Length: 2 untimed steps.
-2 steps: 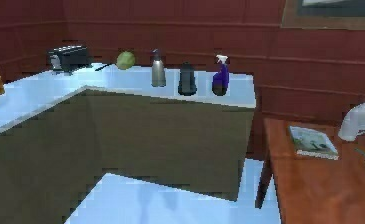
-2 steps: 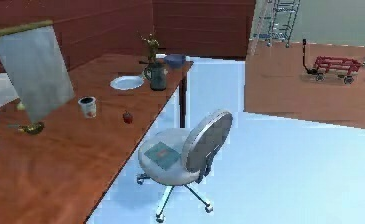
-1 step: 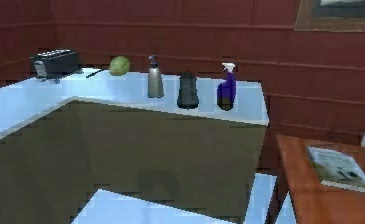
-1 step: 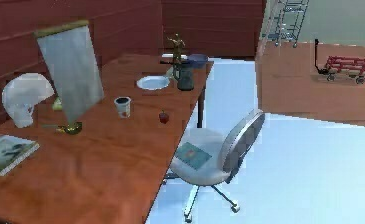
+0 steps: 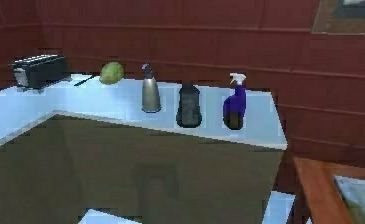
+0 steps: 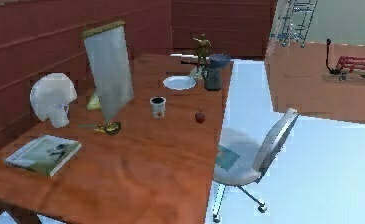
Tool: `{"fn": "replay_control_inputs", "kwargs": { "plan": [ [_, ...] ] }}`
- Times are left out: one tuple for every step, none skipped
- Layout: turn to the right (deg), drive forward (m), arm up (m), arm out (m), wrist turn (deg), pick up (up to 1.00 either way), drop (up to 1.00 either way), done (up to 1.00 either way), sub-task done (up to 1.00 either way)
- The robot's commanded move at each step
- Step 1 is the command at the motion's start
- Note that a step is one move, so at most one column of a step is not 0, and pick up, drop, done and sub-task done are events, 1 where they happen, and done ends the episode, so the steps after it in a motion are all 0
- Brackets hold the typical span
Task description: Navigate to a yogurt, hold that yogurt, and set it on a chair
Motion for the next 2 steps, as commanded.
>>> {"fn": "replay_control_inputs", "kwargs": {
  "plan": [
    [-45.0,0.00,0.00,0.00,0.0,0.00,0.00,0.00,0.00],
    [-45.0,0.00,0.00,0.00,0.0,0.00,0.00,0.00,0.00]
  ]
}}
